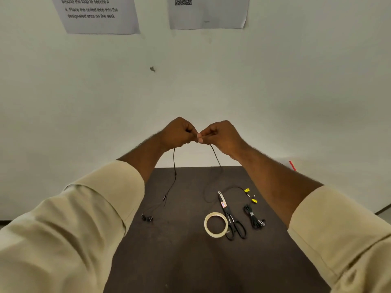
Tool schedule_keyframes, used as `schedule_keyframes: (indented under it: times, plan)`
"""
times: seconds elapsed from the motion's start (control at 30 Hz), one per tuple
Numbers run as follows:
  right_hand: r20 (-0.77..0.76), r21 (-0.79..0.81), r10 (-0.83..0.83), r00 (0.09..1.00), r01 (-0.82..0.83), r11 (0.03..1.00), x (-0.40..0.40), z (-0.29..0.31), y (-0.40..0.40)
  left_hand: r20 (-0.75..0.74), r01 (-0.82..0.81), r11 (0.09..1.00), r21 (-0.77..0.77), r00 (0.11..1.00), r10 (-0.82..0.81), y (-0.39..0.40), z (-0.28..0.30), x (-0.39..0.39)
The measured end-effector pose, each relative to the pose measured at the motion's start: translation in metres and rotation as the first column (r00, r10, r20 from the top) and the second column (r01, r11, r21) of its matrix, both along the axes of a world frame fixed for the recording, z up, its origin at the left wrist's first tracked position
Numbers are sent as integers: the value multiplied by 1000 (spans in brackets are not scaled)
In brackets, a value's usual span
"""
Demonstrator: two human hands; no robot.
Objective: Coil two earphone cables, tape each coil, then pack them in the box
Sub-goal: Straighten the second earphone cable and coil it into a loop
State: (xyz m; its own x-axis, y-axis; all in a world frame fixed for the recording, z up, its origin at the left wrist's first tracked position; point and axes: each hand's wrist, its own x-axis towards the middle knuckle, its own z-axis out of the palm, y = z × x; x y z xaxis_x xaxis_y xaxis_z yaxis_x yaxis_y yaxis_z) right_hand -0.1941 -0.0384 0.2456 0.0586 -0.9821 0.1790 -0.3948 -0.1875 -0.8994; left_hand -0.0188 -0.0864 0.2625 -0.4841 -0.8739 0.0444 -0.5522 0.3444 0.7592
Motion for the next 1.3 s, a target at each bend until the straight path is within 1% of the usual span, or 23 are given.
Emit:
schedule_keyframes:
  times: [0.07,0.17,0.23,0.3,0.43,0.5,0.57,0.67,0.77,0.83,0.9,0.93,0.97,1.03,1.1,1.17,1.3]
  plan:
    - [-80,-18,13,997,-14,1000,1,1,-3,-37,10,999,51,999,-8,3,-2,3]
    - [-247,-48,50,968,-64,997,-3,4,-4,-73,66,991,118,996,-58,6,-3,6]
    - [-336,-83,23,942,-54,995,-8,6,-3,-60,112,985,128,993,-105,4,0,13]
    - [-381,-131,-31,924,-21,991,-19,7,-4,-48,105,987,121,994,-100,-2,3,27]
    - [-413,-183,-153,898,82,980,-62,7,-4,-108,15,985,173,994,4,-20,7,78]
    - [-403,-166,-188,896,131,977,-82,5,-1,-103,3,983,183,995,16,-25,8,96]
    - [-427,-159,-202,882,146,976,-86,1,0,-73,-1,988,151,997,12,-24,9,96]
    - [-423,-108,-163,891,129,986,-75,-7,-4,-56,8,994,112,998,-2,-16,11,73]
    - [-369,39,-110,923,134,990,-57,-12,2,-81,49,991,124,996,-39,-8,13,51]
    - [-297,49,-85,951,104,993,-39,-11,7,-76,84,988,129,994,-74,-3,13,39]
    - [-213,27,-9,977,15,1000,-15,-8,9,-43,112,986,120,993,-108,1,12,26]
    - [-207,18,18,978,-14,1000,-5,-7,8,-33,121,986,118,992,-118,3,12,20]
    - [-238,15,15,971,-12,1000,3,-7,8,-33,129,984,120,992,-126,5,13,15]
    - [-371,-18,-62,927,60,998,10,-7,4,-31,135,984,120,991,-132,8,14,8]
    - [-471,-112,-149,870,109,988,8,-8,1,-28,132,984,119,991,-130,10,17,6]
    - [-495,-175,-194,847,121,977,4,-10,-1,-46,129,982,137,991,-124,11,18,7]
    - [-546,-231,-219,809,106,967,-11,-7,-7,-90,97,985,142,992,-84,11,18,12]
